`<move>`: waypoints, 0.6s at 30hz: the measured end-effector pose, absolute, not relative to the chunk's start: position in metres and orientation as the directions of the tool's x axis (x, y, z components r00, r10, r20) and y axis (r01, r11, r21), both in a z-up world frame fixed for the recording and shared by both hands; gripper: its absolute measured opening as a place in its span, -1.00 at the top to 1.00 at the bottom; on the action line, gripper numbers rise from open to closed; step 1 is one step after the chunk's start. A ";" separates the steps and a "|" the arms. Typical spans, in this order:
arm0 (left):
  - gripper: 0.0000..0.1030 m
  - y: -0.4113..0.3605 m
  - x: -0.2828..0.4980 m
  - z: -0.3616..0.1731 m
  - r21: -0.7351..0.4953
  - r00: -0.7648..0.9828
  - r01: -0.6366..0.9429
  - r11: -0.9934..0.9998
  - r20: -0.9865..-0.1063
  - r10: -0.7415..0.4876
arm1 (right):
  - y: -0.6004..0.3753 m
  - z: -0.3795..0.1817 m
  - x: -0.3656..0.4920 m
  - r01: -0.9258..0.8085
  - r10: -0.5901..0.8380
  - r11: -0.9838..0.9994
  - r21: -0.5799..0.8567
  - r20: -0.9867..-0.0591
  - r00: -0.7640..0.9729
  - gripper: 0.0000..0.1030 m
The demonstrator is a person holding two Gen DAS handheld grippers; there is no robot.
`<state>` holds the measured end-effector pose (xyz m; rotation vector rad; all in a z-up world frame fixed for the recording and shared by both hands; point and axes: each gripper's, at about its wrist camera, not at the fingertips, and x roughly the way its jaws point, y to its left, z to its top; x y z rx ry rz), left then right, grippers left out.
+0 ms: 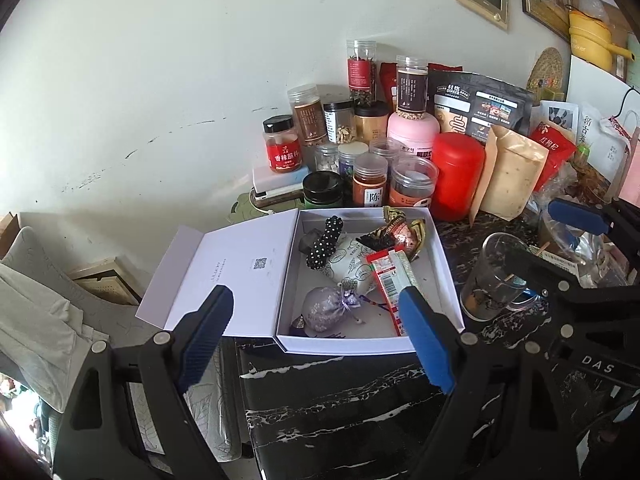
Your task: Organize objects
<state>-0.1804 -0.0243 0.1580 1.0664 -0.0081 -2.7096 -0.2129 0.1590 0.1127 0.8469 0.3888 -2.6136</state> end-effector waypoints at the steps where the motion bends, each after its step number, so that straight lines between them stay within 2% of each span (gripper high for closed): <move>1: -0.63 -0.020 -0.175 0.160 0.092 -0.712 0.207 -0.974 -0.669 -0.214 | 0.161 0.114 -0.208 0.418 -0.254 -0.896 -0.147 -0.603 -0.756 -0.36; 18: -0.63 0.031 -0.092 0.161 0.113 -0.737 0.177 -0.978 -0.643 -0.208 | 0.199 0.109 -0.130 0.391 -0.229 -0.908 -0.154 -0.599 -0.767 -0.36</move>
